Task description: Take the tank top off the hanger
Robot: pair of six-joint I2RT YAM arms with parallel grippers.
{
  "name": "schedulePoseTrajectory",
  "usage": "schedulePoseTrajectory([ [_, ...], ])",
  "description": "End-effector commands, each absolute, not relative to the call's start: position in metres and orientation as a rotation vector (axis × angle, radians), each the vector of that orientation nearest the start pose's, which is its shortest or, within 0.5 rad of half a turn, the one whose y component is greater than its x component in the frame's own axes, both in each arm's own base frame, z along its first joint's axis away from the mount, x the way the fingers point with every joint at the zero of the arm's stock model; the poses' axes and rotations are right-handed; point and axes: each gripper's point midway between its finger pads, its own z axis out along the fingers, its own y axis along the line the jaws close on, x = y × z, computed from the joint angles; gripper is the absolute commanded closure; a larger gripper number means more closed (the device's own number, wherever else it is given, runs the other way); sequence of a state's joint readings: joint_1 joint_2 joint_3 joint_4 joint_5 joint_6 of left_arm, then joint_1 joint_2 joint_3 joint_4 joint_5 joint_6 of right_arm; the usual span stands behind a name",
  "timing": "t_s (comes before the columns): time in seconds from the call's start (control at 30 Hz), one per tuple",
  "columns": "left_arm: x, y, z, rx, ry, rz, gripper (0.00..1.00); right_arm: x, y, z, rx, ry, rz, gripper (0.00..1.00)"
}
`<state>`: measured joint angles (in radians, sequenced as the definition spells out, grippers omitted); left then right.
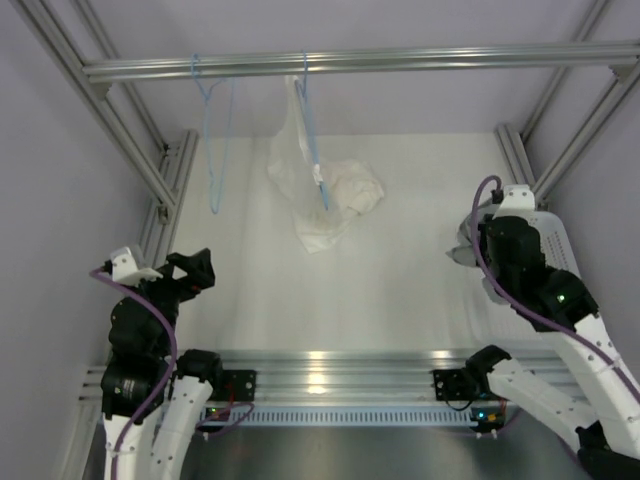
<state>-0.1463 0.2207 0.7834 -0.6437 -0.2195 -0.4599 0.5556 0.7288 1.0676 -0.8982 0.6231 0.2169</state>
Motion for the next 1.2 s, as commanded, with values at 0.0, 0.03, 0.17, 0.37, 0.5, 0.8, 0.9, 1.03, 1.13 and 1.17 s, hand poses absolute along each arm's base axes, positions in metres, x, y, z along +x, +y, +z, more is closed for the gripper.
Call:
schedulePoseTrajectory([
  [0.0, 0.186, -0.011, 0.308, -0.391, 1.559, -0.303, 0.01, 0.232, -0.012, 0.290, 0.148, 2.019, -0.352, 1.00],
  [0.03, 0.186, -0.011, 0.308, -0.390, 1.558, -0.304, 0.01, 0.239, -0.012, 0.287, 0.177, 2.038, -0.332, 1.00],
  [0.17, 0.186, -0.014, 0.310, -0.373, 1.557, -0.318, 0.01, 0.261, -0.043, 0.283, 0.358, 2.003, -0.280, 1.00],
  [0.37, 0.183, -0.019, 0.311, -0.345, 1.554, -0.341, 0.01, 0.269, -0.061, 0.245, 0.491, 2.048, -0.305, 1.00],
  [0.5, 0.183, -0.023, 0.312, -0.327, 1.559, -0.354, 0.01, 0.259, -0.085, 0.229, 0.602, 2.033, -0.374, 0.68],
  [0.8, 0.193, -0.029, 0.303, -0.302, 1.619, -0.347, 0.01, 0.255, -0.098, 0.261, 0.682, 1.933, -0.424, 0.01],
  [0.9, 0.203, -0.036, 0.296, -0.271, 1.682, -0.345, 0.01, 0.273, -0.067, 0.296, 0.501, 1.916, -0.234, 0.01],
  [1.03, 0.219, -0.042, 0.284, -0.226, 1.820, -0.300, 0.01, 0.282, 0.011, 0.323, 0.110, 1.917, -0.016, 0.01],
  [1.13, 0.224, -0.042, 0.279, -0.215, 1.895, -0.264, 0.01, 0.261, 0.015, 0.344, 0.036, 1.842, -0.124, 0.01],
  [1.17, 0.225, -0.042, 0.277, -0.215, 1.913, -0.258, 0.01, 0.255, 0.015, 0.348, 0.029, 1.826, -0.120, 0.01],
])
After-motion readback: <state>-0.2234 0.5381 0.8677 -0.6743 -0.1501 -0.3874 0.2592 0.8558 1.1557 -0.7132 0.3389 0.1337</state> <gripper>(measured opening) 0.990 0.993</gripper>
